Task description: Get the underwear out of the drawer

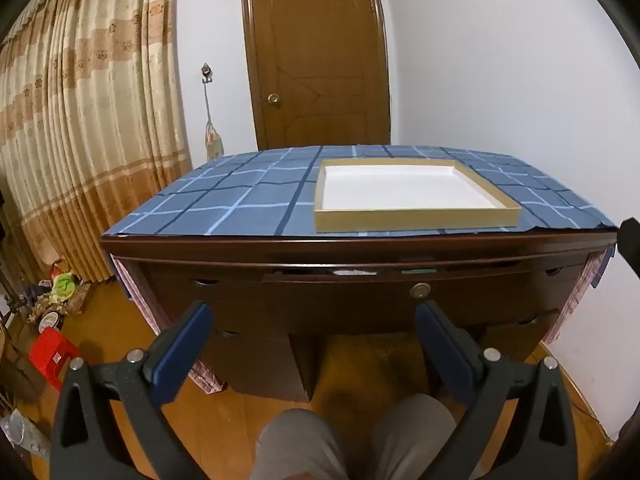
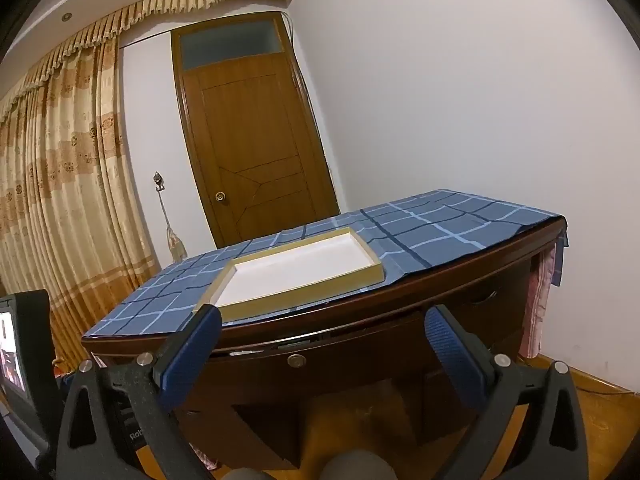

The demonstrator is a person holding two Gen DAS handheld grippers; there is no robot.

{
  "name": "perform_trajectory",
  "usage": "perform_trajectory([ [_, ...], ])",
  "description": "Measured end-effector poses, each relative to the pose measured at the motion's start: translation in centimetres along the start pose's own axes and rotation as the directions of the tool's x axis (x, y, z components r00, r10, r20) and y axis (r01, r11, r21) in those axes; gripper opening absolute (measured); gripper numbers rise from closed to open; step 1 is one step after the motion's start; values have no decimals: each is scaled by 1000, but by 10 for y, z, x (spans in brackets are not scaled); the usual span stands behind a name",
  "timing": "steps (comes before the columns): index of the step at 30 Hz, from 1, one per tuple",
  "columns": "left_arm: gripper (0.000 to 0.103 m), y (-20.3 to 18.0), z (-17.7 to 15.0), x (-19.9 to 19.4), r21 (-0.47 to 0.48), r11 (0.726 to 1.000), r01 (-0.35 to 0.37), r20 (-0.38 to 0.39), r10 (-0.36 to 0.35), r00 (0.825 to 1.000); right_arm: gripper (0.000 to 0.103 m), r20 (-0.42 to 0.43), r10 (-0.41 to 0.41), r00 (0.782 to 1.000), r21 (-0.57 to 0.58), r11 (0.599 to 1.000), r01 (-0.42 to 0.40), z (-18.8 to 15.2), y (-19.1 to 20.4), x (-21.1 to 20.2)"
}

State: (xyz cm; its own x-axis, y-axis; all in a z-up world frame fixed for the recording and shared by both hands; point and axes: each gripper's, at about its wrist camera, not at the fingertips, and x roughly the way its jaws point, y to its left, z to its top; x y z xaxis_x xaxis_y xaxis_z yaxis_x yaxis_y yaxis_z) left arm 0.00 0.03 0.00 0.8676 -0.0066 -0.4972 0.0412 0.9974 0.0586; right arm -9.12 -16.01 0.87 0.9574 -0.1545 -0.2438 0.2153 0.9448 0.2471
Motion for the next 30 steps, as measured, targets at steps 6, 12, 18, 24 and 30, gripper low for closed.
perform_trajectory([
  [6, 103, -2, -7, -3, -9, 1000, 20, 2, -20, 1000, 103, 10, -1, 1000, -4, 1000, 1, -1, 3, -1],
  [12, 103, 0, -1, -3, -1, 1000, 6, 4, -6, 1000, 103, 2, 3, 1000, -4, 1000, -3, -2, 3, 0],
  [18, 103, 3, 0, -2, -5, 1000, 4, -2, -4, 1000, 103, 7, 3, 1000, 0, 1000, -3, -3, 1, 2],
  [24, 103, 3, -1, -1, -1, 1000, 4, 0, -4, 1000, 103, -2, 2, 1000, 3, 1000, -2, -2, 0, 0],
  [30, 103, 3, -1, -2, -3, 1000, 3, 0, -3, 1000, 103, -1, 1, 1000, 3, 1000, -1, -3, 0, 0],
])
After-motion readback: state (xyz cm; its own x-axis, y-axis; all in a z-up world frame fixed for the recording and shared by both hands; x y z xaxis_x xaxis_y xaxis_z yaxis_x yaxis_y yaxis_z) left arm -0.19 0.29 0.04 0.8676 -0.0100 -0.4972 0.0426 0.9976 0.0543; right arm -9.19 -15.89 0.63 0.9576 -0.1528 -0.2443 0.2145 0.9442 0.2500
